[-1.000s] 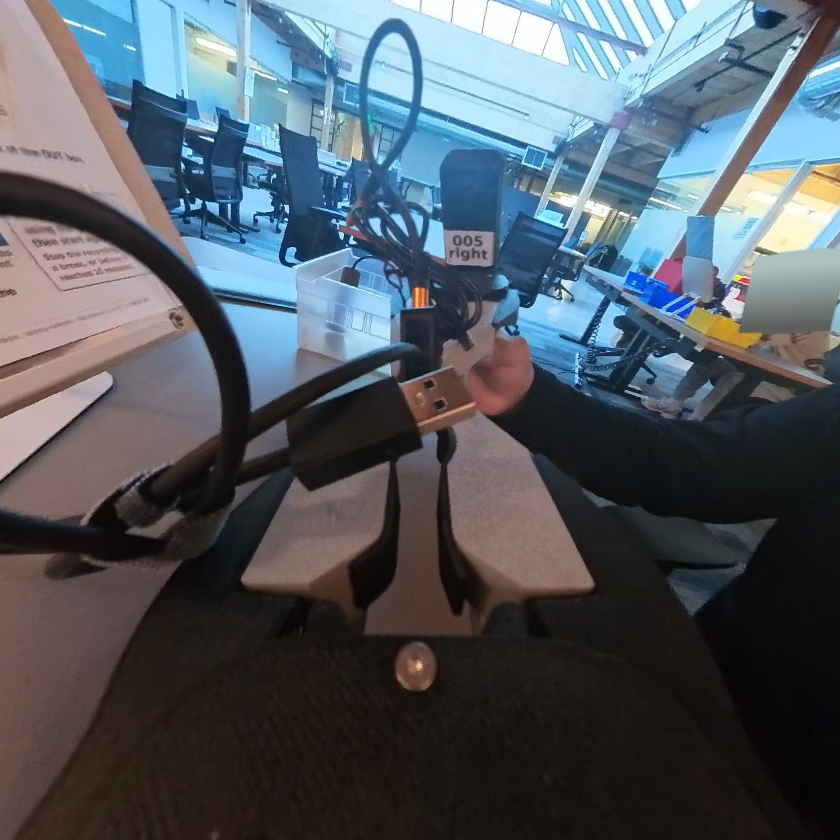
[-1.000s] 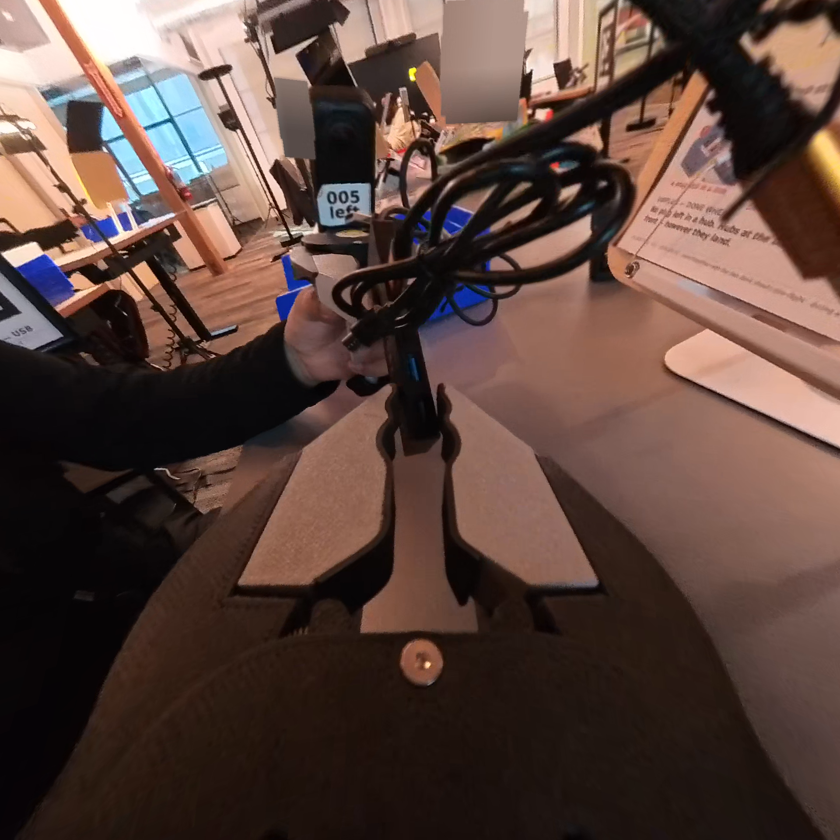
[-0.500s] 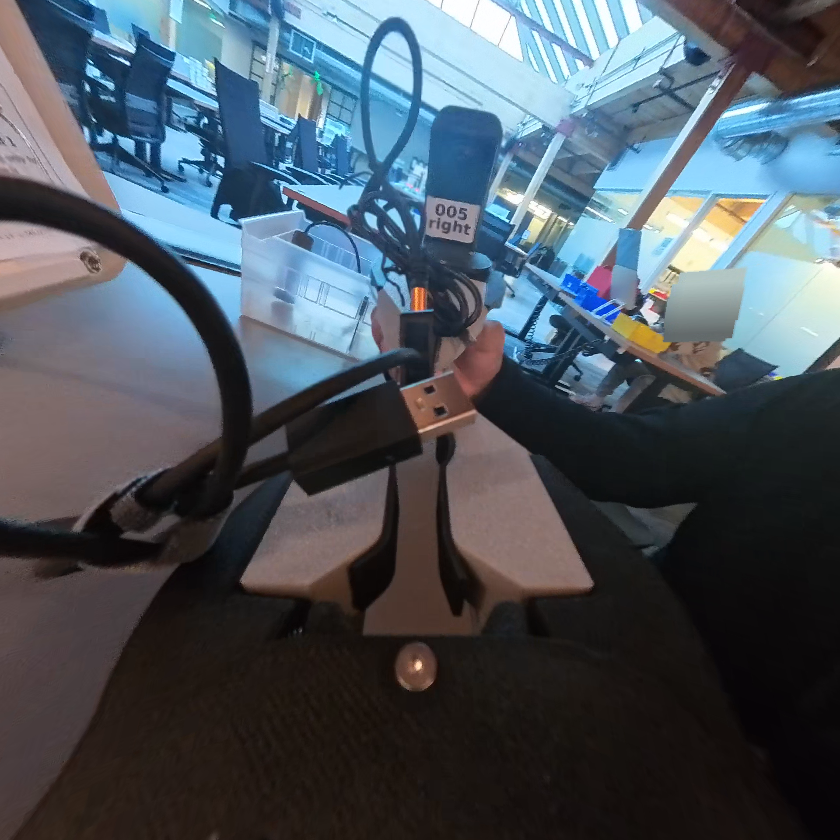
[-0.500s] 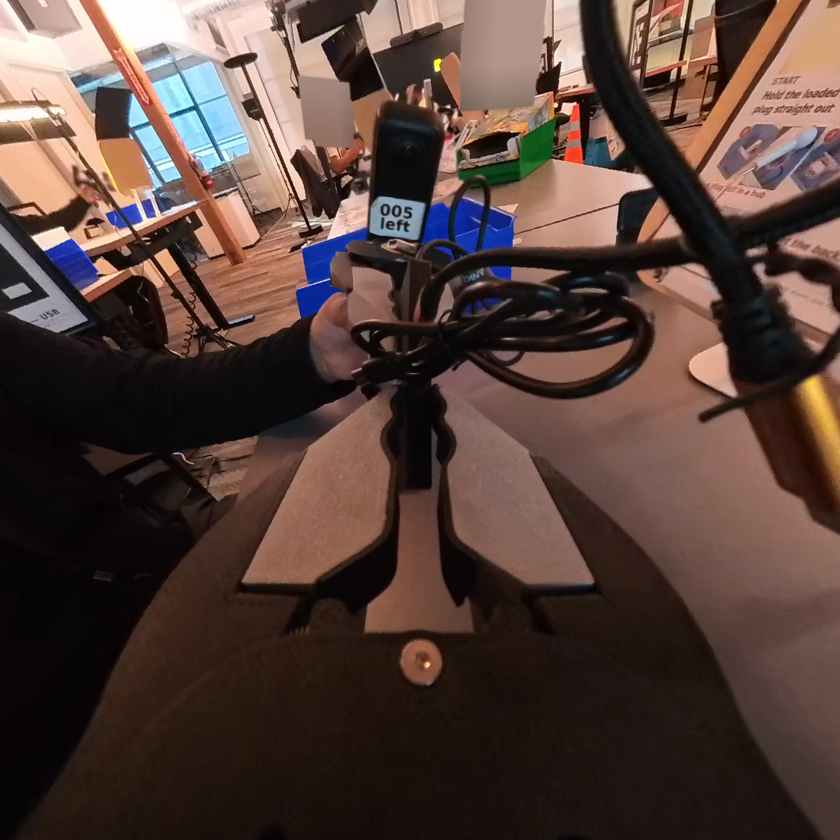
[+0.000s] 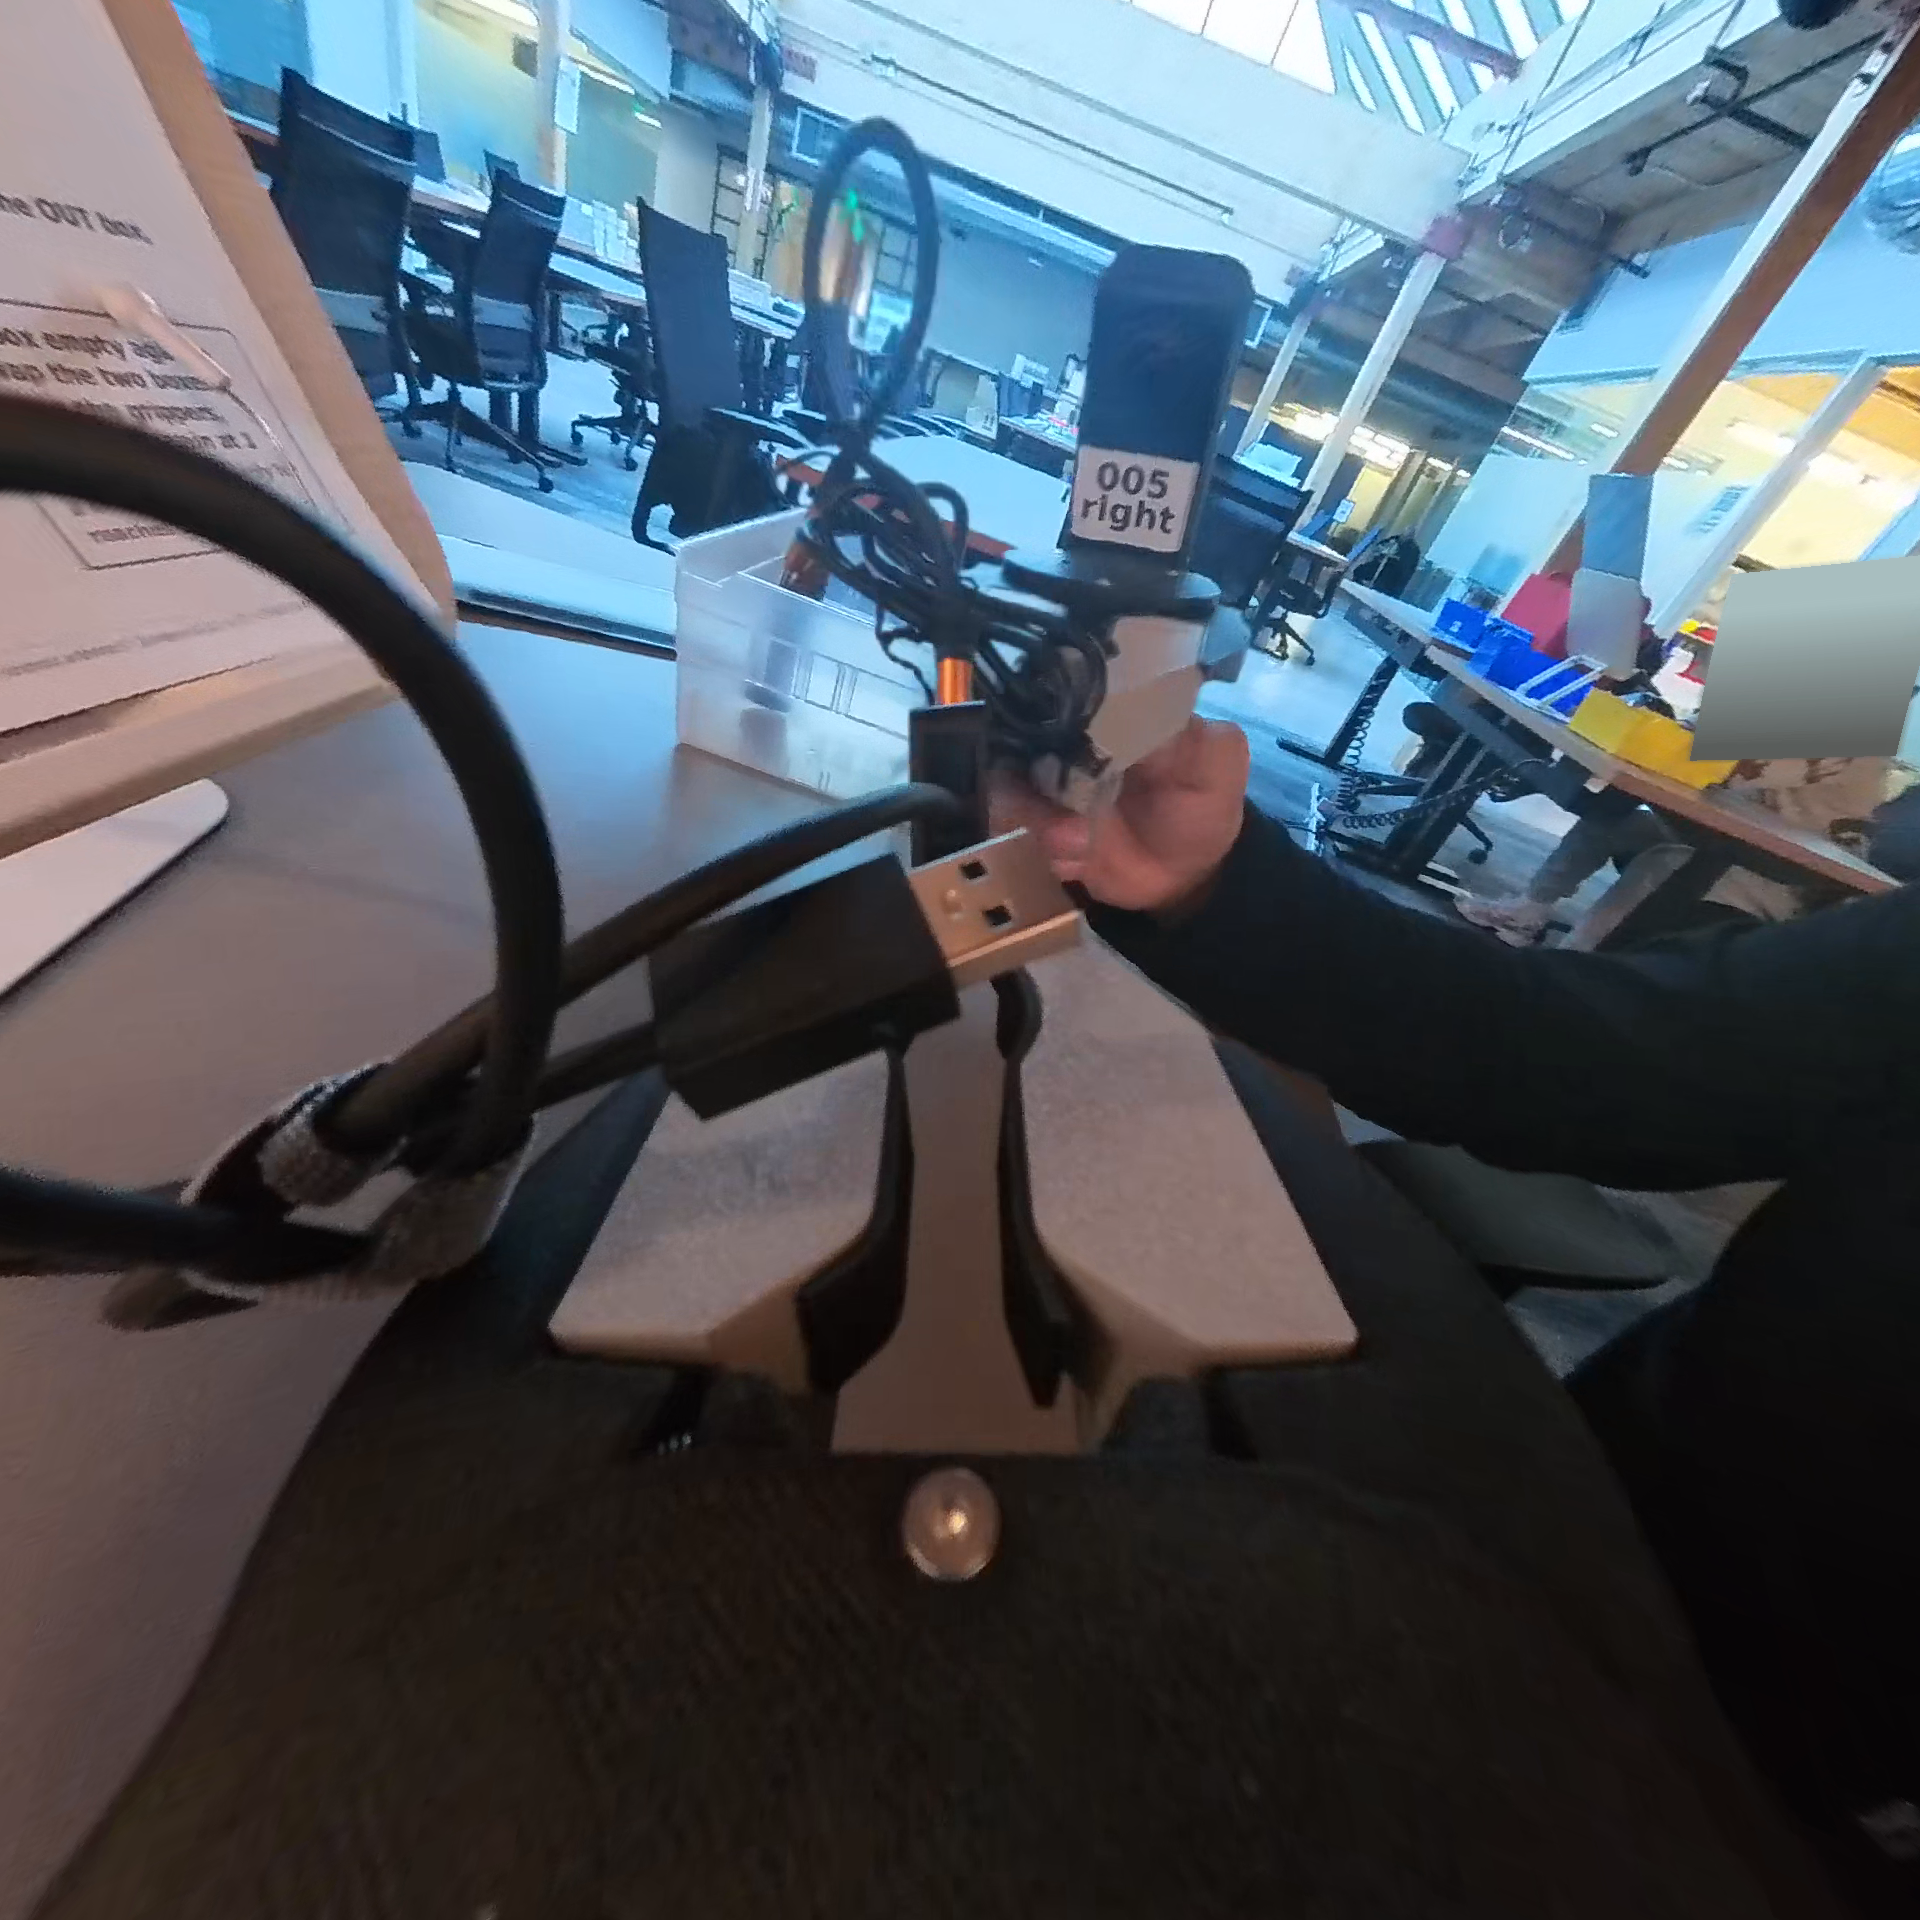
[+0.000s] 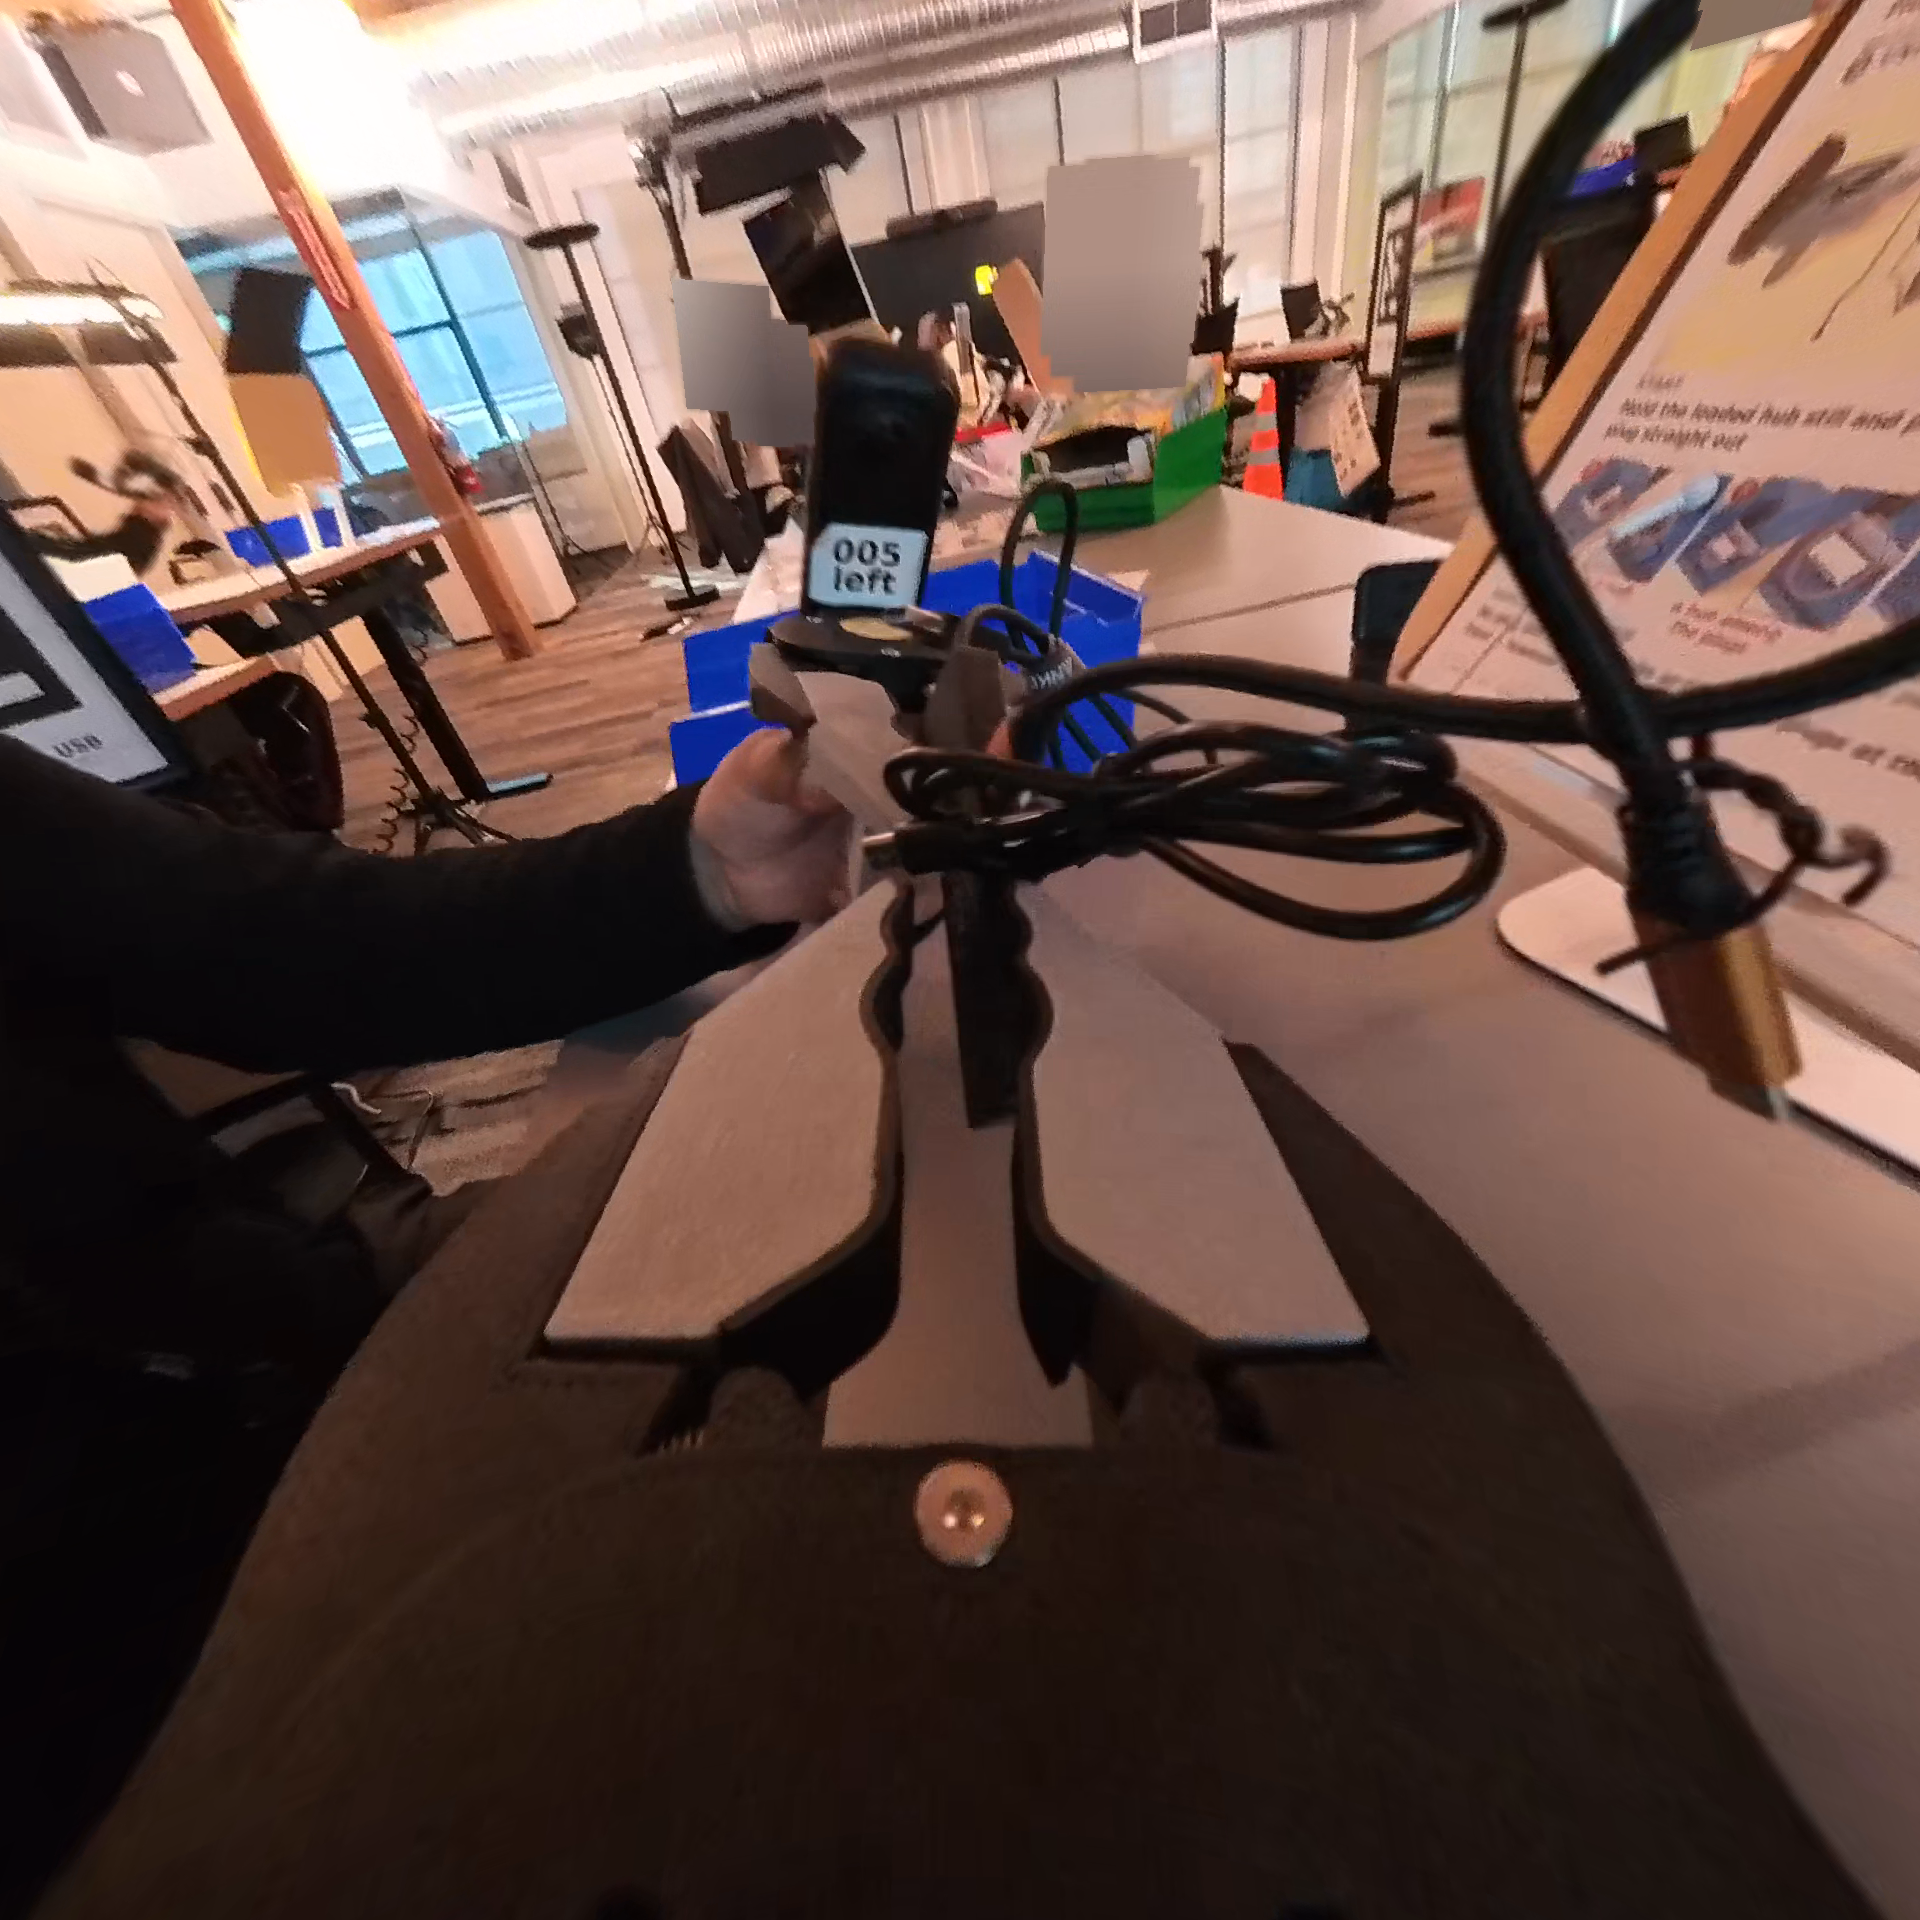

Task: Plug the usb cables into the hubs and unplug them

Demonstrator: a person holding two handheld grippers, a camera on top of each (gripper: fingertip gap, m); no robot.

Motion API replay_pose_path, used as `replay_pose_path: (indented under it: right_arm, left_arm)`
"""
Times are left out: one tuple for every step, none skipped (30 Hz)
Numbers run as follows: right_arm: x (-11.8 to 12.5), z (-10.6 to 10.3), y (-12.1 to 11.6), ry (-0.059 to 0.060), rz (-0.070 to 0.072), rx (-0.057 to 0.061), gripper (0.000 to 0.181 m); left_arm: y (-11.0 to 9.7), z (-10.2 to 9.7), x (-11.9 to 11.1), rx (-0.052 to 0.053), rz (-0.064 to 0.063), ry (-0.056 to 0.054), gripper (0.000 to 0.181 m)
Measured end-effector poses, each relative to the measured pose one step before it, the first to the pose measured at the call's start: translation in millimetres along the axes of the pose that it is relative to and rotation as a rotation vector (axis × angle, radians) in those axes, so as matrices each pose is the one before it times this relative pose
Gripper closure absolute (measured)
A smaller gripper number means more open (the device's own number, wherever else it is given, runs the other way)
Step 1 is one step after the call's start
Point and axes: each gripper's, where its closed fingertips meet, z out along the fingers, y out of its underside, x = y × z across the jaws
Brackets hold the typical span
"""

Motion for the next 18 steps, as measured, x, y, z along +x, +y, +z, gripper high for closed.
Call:
replay_pose_path:
  right_arm:
    - [-1.7, -1.11, -2.81, -0.0118, 0.0004, 0.0181, 0.168]
    - [-0.76, -0.18, -1.73, -0.0087, 0.0059, 0.0143, 0.167]
    - [-0.32, 0.88, -0.62, -0.0085, 0.0113, 0.0115, 0.164]
    - [-0.39, 1.22, -0.34, -0.01, 0.0136, 0.0118, 0.165]
    - [-0.29, 1.48, -0.37, -0.0111, 0.0141, 0.0159, 0.167]
    - [-0.39, 1.65, -0.28, -0.0134, 0.0172, 0.0158, 0.169]
    - [-0.67, 1.66, -0.39, -0.0153, 0.0203, 0.0167, 0.173]
    - [-0.86, 1.82, -0.91, -0.0155, 0.02, 0.0197, 0.177]
    - [0.45, 1.51, -0.65, -0.0052, 0.0194, 0.0145, 0.181]
    - [3.74, -0.13, 1.64, 0.0196, 0.0096, -0.0111, 0.181]
    - [6.26, -2.22, 2.85, 0.0448, -0.0015, -0.0303, 0.181]
    - [6.58, -4.26, 0.37, 0.0536, -0.0189, -0.0193, 0.179]
    - [5.76, -5.96, -3.72, 0.0513, -0.0235, 0.0068, 0.174]
    - [5.12, -7.23, -6.13, 0.0429, -0.0194, 0.0218, 0.173]
    - [4.51, -7.7, -7.39, 0.0357, -0.0157, 0.0288, 0.172]
    - [3.46, -7.11, -8.0, 0.0279, -0.0145, 0.0344, 0.172]
    - [1.49, -5.57, -8.41, 0.0159, -0.0143, 0.0385, 0.168]
    - [-1.96, -3.05, -7.54, -0.003, -0.0155, 0.0349, 0.162]
  left_arm:
    - [-1.29, -0.48, 0.39, 0.0084, -0.0039, 0.0043, 0.173]
    - [-0.98, -0.23, 1.34, 0.006, -0.0061, 0.0099, 0.173]
    - [-0.37, 0.21, 0.71, 0.003, -0.0028, 0.0049, 0.173]
    - [0.64, 0.74, 0.21, -0.0018, 0.0011, 0.0, 0.173]
    - [0.77, 0.59, -0.28, -0.0029, 0.0017, -0.0028, 0.173]
    - [0.66, 0.89, 0.13, -0.0016, -0.0017, 0.0013, 0.173]
    - [0.63, 1.03, 0.65, 0.0003, -0.0047, 0.0052, 0.173]
    - [0.53, 1.12, 0.8, 0.0016, -0.0061, 0.0058, 0.173]
    - [0.66, 1.42, 0.22, 0.0008, -0.0049, 0.002, 0.173]
    - [1.21, 1.0, -0.53, -0.006, -0.0032, -0.0051, 0.173]
    - [1.37, 0.08, -3.92, -0.011, 0.0078, -0.0281, 0.173]
    - [0.31, -0.99, -4.39, -0.0062, 0.0167, -0.034, 0.173]
    - [-0.85, -1.93, -4.43, 0.0002, 0.0133, -0.0325, 0.173]
    - [-1.16, -2.58, -4.96, 0.0018, 0.0068, -0.0332, 0.173]
    - [0.19, -2.42, -6.73, -0.0092, 0.013, -0.0484, 0.173]
    - [1.85, -1.91, -7.62, -0.0212, 0.0325, -0.0593, 0.173]
    - [3.61, -0.88, -6.34, -0.0364, 0.0499, -0.0564, 0.173]
    - [5.13, 0.4, -3.35, -0.0473, 0.0603, -0.0418, 0.173]
